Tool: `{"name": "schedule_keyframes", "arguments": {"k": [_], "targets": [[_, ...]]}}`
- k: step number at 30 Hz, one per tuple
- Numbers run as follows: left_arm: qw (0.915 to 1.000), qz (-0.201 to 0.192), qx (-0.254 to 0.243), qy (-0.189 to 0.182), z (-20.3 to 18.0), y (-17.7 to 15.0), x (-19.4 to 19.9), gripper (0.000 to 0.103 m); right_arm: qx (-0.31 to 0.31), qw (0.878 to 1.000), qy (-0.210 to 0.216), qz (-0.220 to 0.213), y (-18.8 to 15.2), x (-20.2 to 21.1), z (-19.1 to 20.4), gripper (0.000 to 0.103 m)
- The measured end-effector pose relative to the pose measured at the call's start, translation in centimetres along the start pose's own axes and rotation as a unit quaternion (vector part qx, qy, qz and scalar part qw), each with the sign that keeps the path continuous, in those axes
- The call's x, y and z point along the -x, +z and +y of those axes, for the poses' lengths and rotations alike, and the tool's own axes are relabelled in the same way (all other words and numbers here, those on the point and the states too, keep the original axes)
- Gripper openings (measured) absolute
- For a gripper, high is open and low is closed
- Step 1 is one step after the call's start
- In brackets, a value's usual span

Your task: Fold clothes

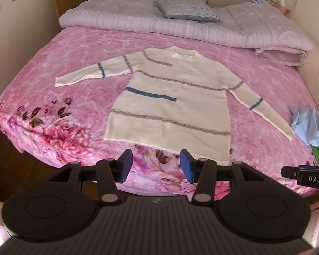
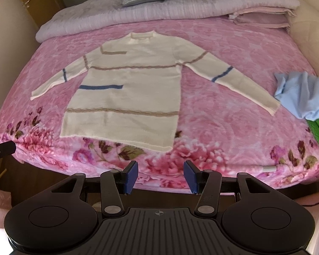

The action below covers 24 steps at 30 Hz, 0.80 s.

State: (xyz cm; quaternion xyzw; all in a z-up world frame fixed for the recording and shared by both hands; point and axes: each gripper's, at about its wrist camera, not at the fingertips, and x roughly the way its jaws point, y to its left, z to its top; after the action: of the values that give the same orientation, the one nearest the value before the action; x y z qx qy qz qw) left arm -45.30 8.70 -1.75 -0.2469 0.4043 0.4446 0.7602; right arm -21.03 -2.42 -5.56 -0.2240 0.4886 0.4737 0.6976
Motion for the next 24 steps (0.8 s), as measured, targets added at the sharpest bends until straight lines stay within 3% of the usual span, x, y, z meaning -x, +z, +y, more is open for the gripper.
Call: {"name": "schedule_keyframes", "arguments": {"k": [12,24], "targets": [[0.9992,0.003,-0.033,-0.021,-2.5,-0.2,-0.6,0.045,-0.034,0.999,-0.014,-0.005,-0.6,1.0,-3.0,0.051],[0.9995,0.025,-0.016,-0.011,0.6,1.6,-3.6,0.046,-0.012,1.000,-0.005,0.009,2.2,-2.2,0.1,0.051]]}}
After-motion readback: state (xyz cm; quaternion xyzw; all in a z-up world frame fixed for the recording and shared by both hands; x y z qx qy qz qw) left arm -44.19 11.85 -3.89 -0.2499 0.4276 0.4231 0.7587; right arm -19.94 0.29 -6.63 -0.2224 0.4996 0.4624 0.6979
